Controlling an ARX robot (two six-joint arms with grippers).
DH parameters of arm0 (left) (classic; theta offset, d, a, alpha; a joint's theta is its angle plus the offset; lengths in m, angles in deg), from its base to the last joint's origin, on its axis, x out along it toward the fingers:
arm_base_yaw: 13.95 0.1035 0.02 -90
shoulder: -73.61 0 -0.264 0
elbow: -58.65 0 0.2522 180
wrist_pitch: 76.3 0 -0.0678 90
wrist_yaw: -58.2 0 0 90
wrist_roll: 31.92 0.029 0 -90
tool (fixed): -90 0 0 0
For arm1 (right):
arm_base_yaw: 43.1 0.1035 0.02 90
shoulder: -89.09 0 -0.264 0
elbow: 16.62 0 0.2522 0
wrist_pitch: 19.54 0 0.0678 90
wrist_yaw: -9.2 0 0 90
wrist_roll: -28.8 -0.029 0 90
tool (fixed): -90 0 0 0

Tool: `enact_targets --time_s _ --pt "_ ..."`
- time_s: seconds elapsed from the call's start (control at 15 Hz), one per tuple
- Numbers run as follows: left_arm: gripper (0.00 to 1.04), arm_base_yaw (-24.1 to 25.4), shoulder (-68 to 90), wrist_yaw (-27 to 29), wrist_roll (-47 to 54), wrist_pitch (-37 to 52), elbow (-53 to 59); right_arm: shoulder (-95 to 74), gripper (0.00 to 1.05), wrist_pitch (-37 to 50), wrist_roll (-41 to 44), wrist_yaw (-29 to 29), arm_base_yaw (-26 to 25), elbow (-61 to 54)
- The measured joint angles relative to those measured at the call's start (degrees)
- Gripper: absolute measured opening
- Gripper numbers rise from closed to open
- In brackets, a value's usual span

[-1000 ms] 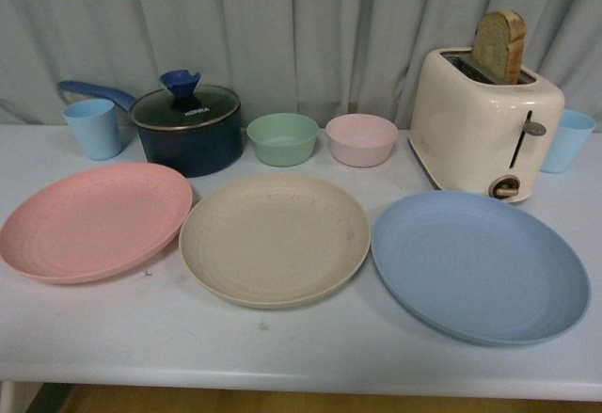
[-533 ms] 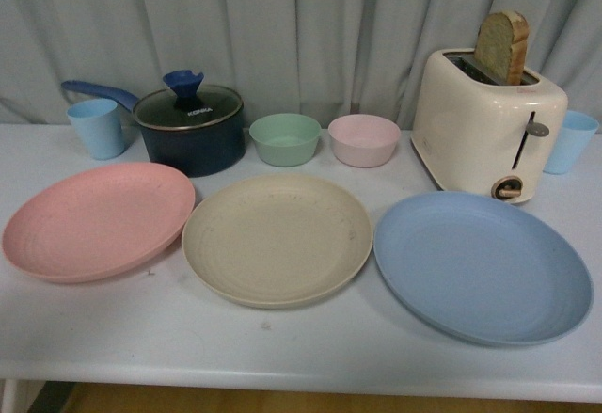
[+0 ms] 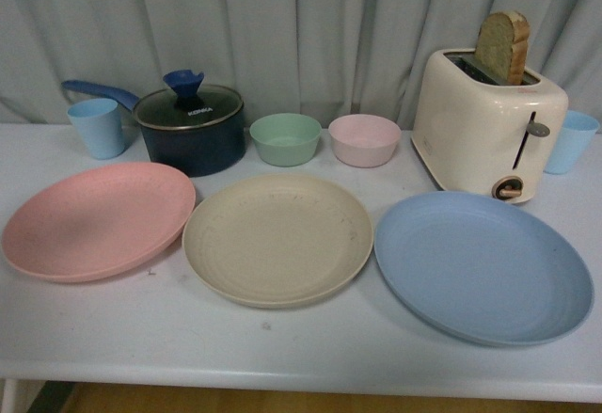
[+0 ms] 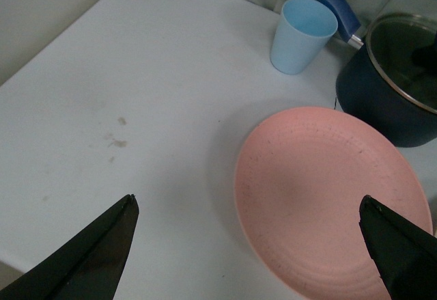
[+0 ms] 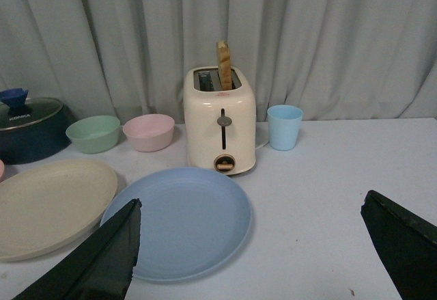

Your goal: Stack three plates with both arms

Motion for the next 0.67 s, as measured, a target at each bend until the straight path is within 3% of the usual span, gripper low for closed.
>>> enact_targets --time_s 0.27,0.67 --pt "0.98 -3.41 15.61 1.88 0.46 1.09 -10.54 0.0 0.98 0.02 0.0 0.02 0.0 0.0" --pt "0.98 -2.45 25.81 0.42 -2.34 2.69 -17.94 0.0 0.98 0.02 0.0 0.02 0.0 0.0"
